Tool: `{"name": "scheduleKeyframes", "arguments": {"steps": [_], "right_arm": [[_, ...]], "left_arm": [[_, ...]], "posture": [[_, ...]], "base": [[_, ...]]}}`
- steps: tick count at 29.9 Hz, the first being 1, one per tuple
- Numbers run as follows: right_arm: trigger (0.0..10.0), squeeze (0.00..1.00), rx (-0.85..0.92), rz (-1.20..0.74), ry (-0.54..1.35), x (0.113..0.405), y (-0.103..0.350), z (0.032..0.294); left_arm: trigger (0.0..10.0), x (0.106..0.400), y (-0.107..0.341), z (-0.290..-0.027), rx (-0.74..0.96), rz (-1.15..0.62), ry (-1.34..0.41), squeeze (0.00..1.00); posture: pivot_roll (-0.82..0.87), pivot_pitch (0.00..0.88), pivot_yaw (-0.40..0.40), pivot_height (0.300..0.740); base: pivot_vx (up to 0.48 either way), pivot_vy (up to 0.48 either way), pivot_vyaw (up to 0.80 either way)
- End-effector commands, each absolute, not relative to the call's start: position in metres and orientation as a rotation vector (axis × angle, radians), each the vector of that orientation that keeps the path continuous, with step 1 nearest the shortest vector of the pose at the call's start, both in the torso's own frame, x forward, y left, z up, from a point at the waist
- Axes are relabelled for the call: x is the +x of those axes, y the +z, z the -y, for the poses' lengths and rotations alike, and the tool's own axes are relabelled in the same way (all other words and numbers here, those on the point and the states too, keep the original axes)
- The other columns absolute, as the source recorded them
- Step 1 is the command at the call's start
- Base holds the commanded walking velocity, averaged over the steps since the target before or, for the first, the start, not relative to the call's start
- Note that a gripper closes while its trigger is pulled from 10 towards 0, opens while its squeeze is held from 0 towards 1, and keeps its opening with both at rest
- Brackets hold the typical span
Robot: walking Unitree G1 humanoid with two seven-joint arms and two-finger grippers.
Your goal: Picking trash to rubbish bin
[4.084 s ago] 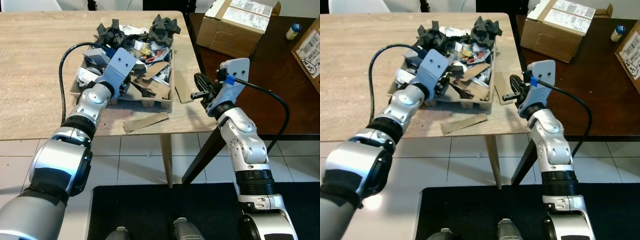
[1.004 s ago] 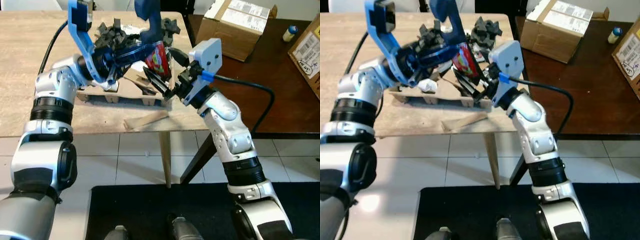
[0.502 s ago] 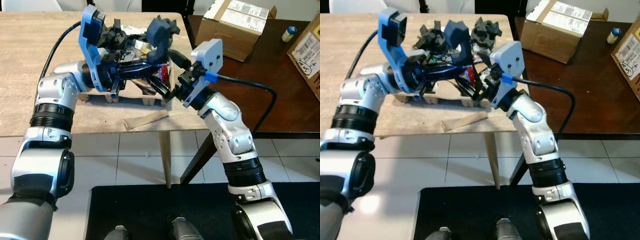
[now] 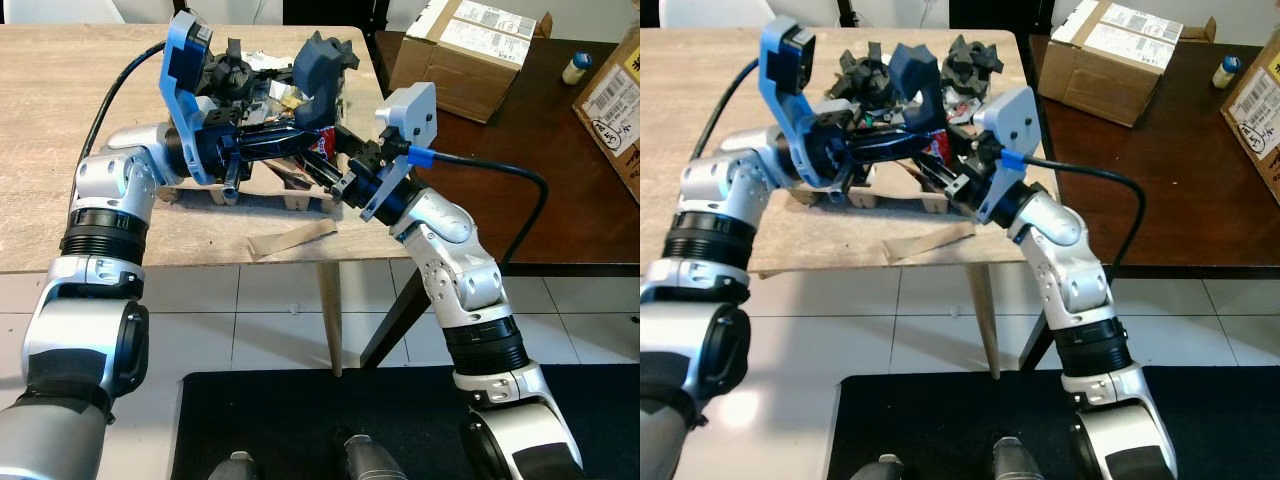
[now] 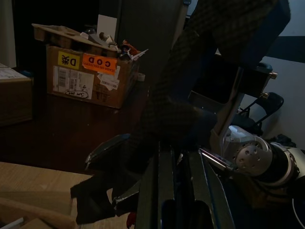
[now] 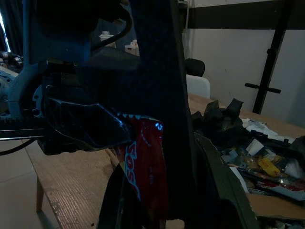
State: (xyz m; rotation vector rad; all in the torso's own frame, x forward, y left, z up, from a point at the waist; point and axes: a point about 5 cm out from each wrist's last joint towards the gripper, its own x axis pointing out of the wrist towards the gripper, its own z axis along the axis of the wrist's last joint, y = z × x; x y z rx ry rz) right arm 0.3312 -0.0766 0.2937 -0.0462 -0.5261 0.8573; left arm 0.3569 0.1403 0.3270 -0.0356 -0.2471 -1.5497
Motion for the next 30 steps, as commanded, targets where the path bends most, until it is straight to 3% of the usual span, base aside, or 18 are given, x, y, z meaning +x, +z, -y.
{"name": "scheduleKeyframes", "arguments": {"steps": [1,4,5,6,7,8,9,10,12,13,28,29,30], "right_arm": [[0.0,0.0,-0.019,0.565,0.834,0.328,0.3,0.085],[0.0,0.0,-0.014,0.562,0.826,0.329,0.3,0.086],[0.0,0.0,-0.012,0.562,0.824,0.329,0.3,0.087],[0.0,0.0,-0.012,0.562,0.824,0.329,0.3,0.087],[0.0,0.0,-0.011,0.562,0.822,0.329,0.3,0.087],[0.0,0.0,-0.011,0.562,0.822,0.329,0.3,0.087],[0.0,0.0,-0.01,0.56,0.817,0.33,0.301,0.088],[0.0,0.0,-0.009,0.559,0.807,0.33,0.301,0.089],[0.0,0.0,-0.008,0.559,0.799,0.331,0.301,0.089],[0.0,0.0,-0.006,0.561,0.791,0.331,0.301,0.09],[0.0,0.0,-0.002,0.556,0.685,0.338,0.304,0.104],[0.0,0.0,0.001,0.556,0.655,0.34,0.304,0.109],[0.0,0.0,0.007,0.557,0.631,0.341,0.305,0.113]], "left_arm": [[0.0,0.357,0.319,-0.146,-0.023,0.208,-1.537,0.0],[0.0,0.359,0.318,-0.146,-0.003,0.217,-1.505,0.0],[2.7,0.36,0.318,-0.145,0.004,0.222,-1.49,0.0],[2.7,0.36,0.318,-0.145,0.004,0.222,-1.49,0.0],[4.4,0.361,0.318,-0.145,0.011,0.227,-1.476,0.0],[4.4,0.361,0.318,-0.145,0.011,0.227,-1.476,0.0],[9.2,0.362,0.318,-0.146,0.015,0.231,-1.462,0.0],[10.0,0.364,0.318,-0.146,0.023,0.23,-1.436,0.31],[10.0,0.364,0.317,-0.146,0.022,0.228,-1.431,0.31],[10.0,0.365,0.317,-0.146,0.018,0.228,-1.428,1.0],[10.0,0.37,0.327,-0.156,-0.048,0.289,-1.334,1.0],[10.0,0.37,0.328,-0.158,-0.058,0.298,-1.332,0.0],[10.0,0.37,0.329,-0.159,-0.067,0.308,-1.327,0.0]], "posture": [[-0.04,0.206,-0.029,0.74],[-0.04,0.206,-0.029,0.74],[-0.04,0.206,-0.029,0.74],[-0.04,0.206,-0.029,0.74],[-0.04,0.206,-0.029,0.74],[-0.04,0.206,-0.029,0.74],[-0.04,0.207,-0.029,0.74],[-0.04,0.208,-0.029,0.74],[-0.04,0.208,-0.029,0.74],[-0.04,0.208,-0.028,0.74],[-0.03,0.212,-0.03,0.74],[-0.03,0.212,-0.03,0.74],[-0.03,0.215,-0.03,0.74]], "base": [[0.0,0.0,0.0],[0.0,0.0,0.0],[0.0,0.0,0.0],[0.0,0.0,0.0],[0.0,0.0,0.0],[0.0,0.0,0.0],[0.0,0.0,0.0],[0.0,0.0,0.0],[0.0,0.0,0.0],[0.0,0.0,0.0],[0.0,0.0,0.0],[0.0,0.0,0.0],[0.0,0.0,0.0]]}}
